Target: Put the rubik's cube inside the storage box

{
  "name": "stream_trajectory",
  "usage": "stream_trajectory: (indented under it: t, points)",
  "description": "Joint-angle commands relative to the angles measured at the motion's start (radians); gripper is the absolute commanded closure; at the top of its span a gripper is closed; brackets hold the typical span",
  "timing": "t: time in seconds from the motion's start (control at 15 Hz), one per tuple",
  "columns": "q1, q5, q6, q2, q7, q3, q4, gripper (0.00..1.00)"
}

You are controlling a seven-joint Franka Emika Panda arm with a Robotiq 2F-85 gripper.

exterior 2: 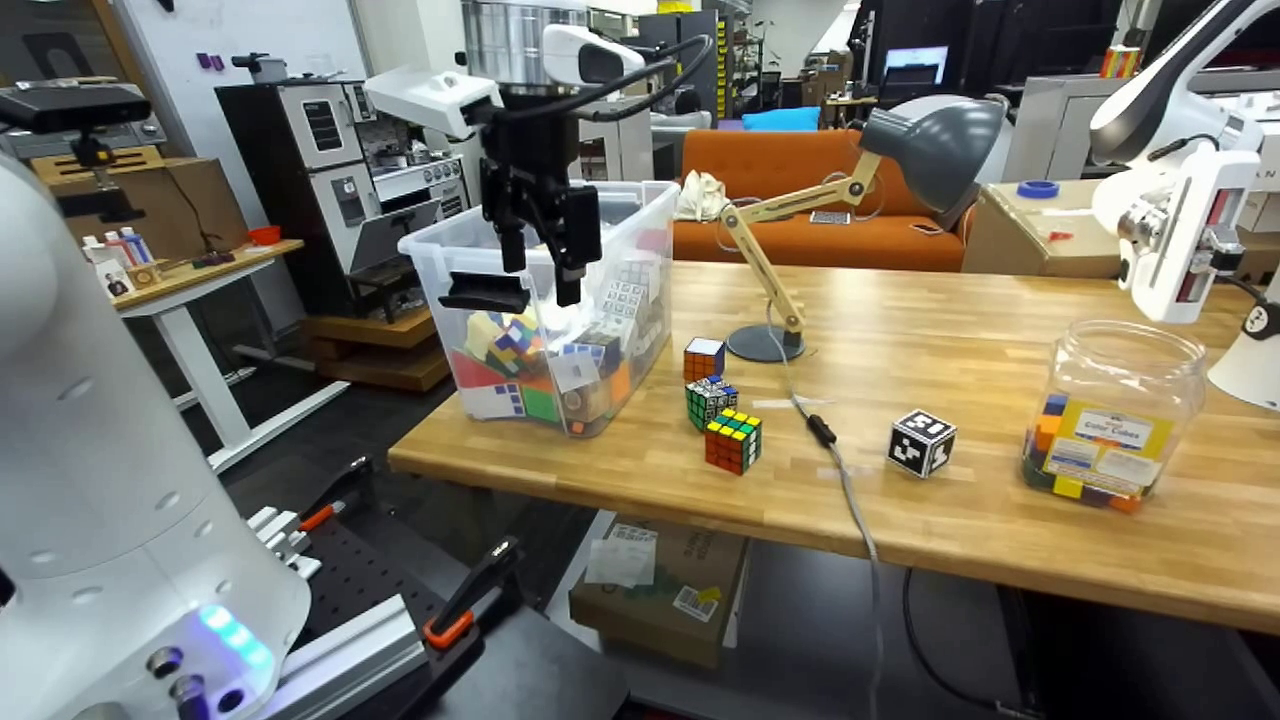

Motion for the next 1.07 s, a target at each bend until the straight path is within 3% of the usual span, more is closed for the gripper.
stream_trajectory:
  t: [0.0,0.2,0.53,0.67,0.73,1.0]
  points:
    - [-0.012,0.023,0.007,0.018,0.007,0.021,0.009,0.0]
    - [-0.003,0.09,0.031,0.105,0.074,0.019,0.071,0.0]
    - [-0.035,0.095,0.24,0.32,0.255,0.05,0.189,0.0]
    - [-0.032,0.095,0.271,0.395,0.299,0.051,0.228,0.0]
    - [-0.027,0.096,0.257,0.331,0.256,0.043,0.184,0.0]
    - [-0.025,0.093,0.268,0.403,0.287,0.047,0.227,0.0]
